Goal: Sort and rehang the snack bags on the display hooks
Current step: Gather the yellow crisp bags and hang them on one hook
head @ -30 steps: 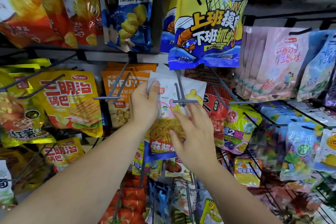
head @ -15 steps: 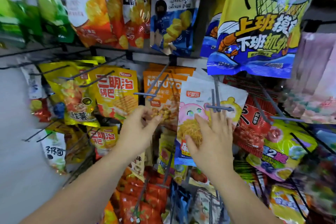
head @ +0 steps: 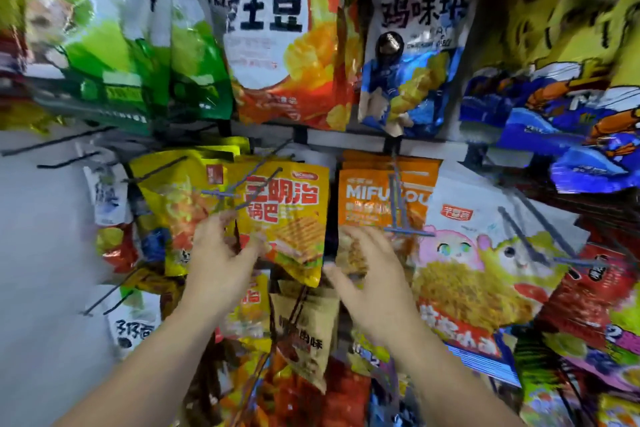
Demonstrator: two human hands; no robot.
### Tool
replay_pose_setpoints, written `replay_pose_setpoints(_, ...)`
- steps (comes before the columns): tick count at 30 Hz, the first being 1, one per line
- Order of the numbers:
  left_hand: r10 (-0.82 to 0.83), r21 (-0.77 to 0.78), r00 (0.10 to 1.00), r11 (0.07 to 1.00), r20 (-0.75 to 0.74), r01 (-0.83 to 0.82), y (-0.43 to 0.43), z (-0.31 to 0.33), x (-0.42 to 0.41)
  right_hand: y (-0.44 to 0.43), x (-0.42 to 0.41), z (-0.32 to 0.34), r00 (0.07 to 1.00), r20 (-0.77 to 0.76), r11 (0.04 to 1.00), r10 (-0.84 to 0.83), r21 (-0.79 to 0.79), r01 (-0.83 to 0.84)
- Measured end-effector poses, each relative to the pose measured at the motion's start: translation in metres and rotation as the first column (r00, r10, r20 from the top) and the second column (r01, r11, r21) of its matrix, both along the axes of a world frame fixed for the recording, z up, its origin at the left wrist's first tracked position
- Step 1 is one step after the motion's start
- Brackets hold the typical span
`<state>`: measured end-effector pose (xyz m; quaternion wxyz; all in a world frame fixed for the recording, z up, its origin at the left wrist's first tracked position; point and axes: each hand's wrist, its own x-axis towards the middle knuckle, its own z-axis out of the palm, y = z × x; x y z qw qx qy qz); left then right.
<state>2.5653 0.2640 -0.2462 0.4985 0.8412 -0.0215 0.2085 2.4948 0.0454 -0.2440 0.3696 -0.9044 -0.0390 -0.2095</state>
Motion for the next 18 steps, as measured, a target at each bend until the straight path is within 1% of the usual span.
replay_pose_setpoints(3,-0.07,0.037,0.996,0.997,0.057,0.068,0.015,0.007,0.024,0.022,0.031,0.018,0.992,-0.11,0.983,-0.054,0.166,0.072)
replay_pose_setpoints(6,-0.142,0.021,0.99,0.99,0.027,0.141,0.024,0.007,0.041,0.035,0.057,0.025,0.979,-0.155,0.953,-0.134,0.252,0.17)
replay_pose_setpoints(10,-0.278,-0.047,0.961,0.96,0.006,0.278,0.029,0.009,0.051,0.048,0.078,0.032,0.977,-0.091,0.915,-0.192,0.344,0.212)
replay_pose_setpoints(14,-0.343,-0.092,0.939,0.936,-0.036,0.339,0.036,0.013,0.063,0.059,0.092,0.033,0.986,-0.068,0.83,-0.151,0.534,0.164)
replay_pose_setpoints(18,-0.387,-0.055,0.922,0.921,-0.012,0.386,0.042,0.017,0.068,0.066,0.097,0.034,0.981,-0.042,0.822,-0.192,0.539,0.184)
